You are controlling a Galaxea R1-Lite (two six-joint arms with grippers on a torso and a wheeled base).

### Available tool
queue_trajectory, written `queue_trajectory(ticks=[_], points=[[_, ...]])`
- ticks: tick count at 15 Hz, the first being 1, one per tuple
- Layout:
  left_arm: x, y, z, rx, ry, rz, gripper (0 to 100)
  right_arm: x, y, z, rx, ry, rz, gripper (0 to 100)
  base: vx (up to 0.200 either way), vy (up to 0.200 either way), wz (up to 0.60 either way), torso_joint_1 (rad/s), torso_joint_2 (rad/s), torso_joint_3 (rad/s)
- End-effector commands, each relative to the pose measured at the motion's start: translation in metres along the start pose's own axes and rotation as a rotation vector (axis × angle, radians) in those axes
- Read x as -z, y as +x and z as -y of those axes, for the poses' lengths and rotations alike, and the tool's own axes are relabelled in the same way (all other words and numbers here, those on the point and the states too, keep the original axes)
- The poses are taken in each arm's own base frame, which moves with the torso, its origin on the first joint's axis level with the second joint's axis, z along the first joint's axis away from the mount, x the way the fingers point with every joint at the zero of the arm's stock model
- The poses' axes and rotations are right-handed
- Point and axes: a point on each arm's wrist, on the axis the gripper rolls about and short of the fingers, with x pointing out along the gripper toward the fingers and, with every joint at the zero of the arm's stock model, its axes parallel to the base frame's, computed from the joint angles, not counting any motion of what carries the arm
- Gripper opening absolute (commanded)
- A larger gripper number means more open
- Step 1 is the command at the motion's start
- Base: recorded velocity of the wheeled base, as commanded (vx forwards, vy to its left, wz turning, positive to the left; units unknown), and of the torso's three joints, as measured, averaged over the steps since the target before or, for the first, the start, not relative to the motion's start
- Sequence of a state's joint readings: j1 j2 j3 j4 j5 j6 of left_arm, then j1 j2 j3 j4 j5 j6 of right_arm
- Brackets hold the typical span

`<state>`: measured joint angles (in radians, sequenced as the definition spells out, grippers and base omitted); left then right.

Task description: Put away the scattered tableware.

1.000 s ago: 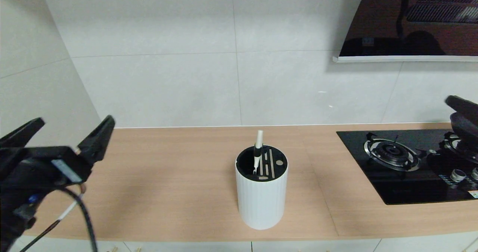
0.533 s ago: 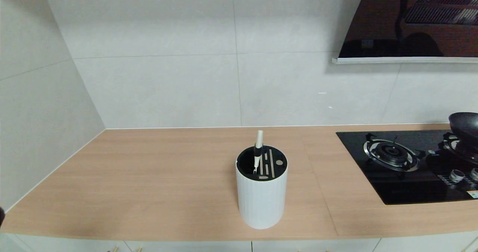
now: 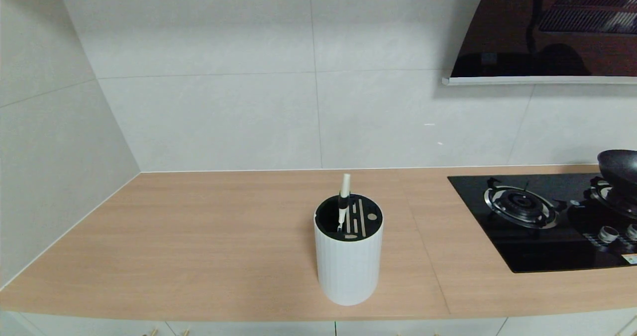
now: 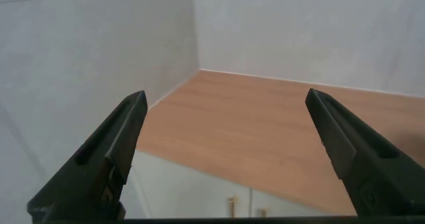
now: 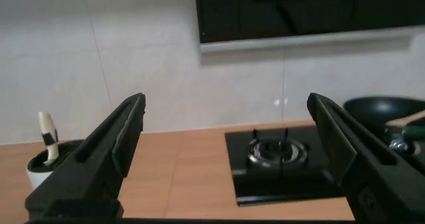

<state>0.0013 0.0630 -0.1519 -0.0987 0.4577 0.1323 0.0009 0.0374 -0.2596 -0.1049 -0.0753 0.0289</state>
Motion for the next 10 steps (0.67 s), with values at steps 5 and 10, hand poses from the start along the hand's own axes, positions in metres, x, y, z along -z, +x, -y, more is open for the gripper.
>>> queue_trajectory(ticks=[5,10], points=[[0.043,0.0,0.01,0.163,-0.03,-0.068,100,0.076,0.001,0.001,0.001,-0.016,-0.231,100,0.0,0.0,0.0,0.0,0.0,0.0],[0.05,-0.003,0.016,0.435,-0.095,-0.137,100,0.086,-0.001,0.001,-0.037,-0.064,-0.334,100,0.0,0.0,0.0,0.0,0.0,0.0]])
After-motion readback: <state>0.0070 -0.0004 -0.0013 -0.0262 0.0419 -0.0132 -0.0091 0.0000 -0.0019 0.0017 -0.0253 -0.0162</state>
